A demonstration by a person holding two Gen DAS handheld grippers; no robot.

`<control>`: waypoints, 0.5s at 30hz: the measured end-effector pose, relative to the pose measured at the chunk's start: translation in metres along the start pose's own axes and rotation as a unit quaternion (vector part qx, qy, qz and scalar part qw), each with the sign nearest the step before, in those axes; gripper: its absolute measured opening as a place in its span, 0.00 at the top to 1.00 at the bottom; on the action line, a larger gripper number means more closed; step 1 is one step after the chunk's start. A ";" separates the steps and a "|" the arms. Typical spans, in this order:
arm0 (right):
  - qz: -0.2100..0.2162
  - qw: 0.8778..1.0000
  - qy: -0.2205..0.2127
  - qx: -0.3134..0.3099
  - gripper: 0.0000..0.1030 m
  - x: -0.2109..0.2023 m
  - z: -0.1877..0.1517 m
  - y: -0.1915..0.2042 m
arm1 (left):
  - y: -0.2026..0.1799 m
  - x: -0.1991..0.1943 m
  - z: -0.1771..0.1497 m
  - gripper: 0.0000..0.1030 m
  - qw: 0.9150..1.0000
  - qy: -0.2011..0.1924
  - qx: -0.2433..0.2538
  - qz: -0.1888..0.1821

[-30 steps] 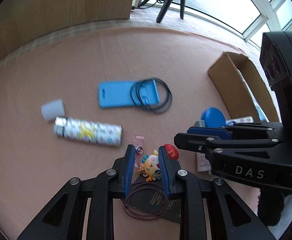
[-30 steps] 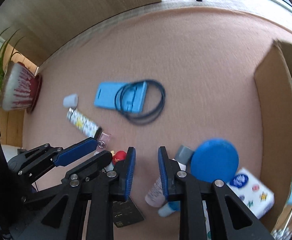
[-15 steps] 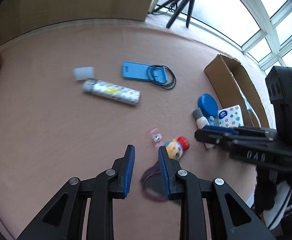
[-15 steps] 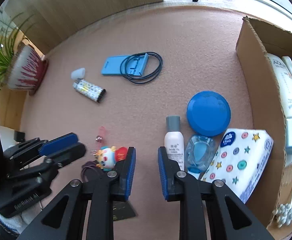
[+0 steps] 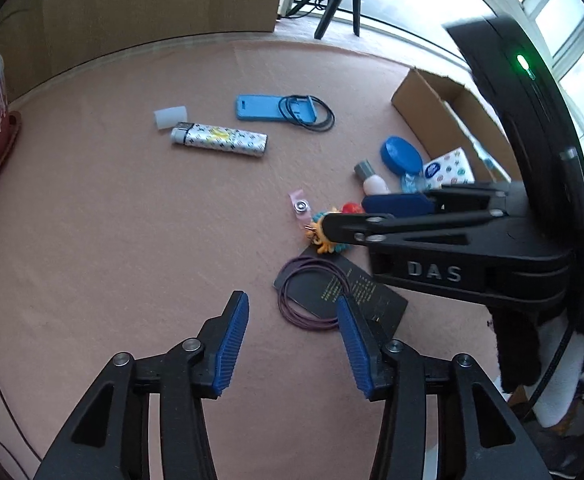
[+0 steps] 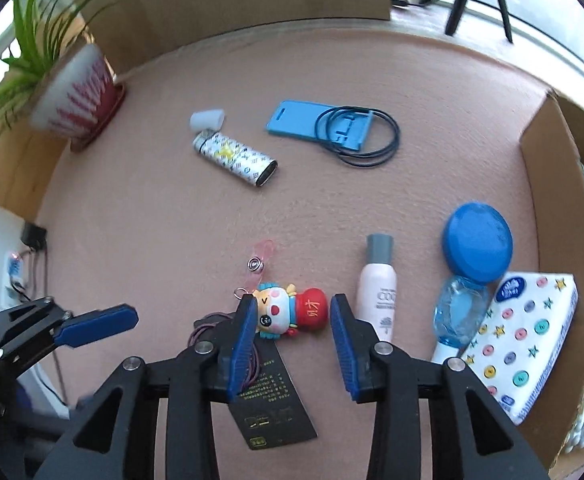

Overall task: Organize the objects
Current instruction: 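Grasp the clown keychain with the right gripper while the left gripper grasps the purple cord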

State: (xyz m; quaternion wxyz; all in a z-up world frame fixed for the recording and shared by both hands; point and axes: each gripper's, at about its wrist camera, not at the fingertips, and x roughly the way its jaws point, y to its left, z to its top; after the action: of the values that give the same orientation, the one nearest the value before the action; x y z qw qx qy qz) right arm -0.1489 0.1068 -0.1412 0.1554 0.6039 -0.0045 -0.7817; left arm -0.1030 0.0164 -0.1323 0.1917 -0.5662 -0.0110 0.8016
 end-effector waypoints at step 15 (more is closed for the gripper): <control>-0.004 1.000 -0.006 -0.021 0.56 -0.004 -0.002 -0.009 | 0.005 0.023 -0.017 0.94 0.999 0.017 -0.023 0.018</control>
State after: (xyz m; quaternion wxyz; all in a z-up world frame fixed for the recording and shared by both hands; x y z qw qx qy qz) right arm -0.1483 0.1170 -0.1395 0.1644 0.5962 0.0136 -0.7857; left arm -0.0957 0.0158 -0.1605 0.1639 -0.5842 -0.0160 0.7947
